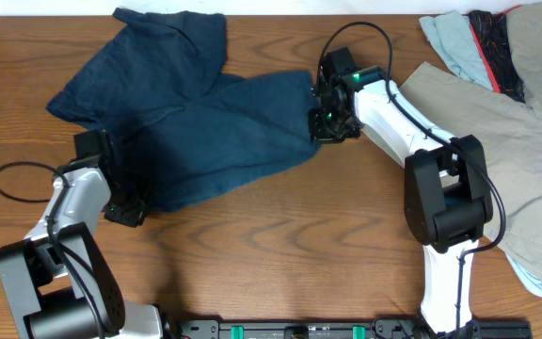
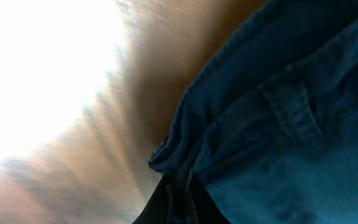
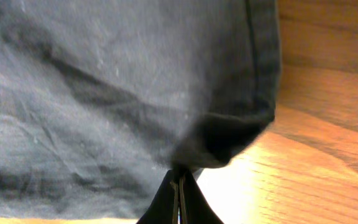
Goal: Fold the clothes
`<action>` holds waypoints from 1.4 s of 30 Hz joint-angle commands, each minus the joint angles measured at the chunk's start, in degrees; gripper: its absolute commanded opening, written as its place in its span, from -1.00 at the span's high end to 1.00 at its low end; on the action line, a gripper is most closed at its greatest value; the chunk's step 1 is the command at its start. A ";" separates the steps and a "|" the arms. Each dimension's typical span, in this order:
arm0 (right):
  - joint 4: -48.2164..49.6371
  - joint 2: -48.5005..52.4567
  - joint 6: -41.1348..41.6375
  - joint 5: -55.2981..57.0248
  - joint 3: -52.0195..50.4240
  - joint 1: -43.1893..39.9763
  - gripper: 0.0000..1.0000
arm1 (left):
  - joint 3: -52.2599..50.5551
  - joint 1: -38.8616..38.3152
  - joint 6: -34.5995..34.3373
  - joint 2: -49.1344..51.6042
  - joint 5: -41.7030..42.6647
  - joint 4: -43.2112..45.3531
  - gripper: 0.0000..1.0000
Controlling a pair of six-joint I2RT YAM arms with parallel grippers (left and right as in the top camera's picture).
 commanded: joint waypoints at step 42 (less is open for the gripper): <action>-33.05 -18.03 4.22 6.16 -10.29 -16.09 -0.03 | 7.21 -19.78 21.81 -5.18 -6.27 -26.40 0.88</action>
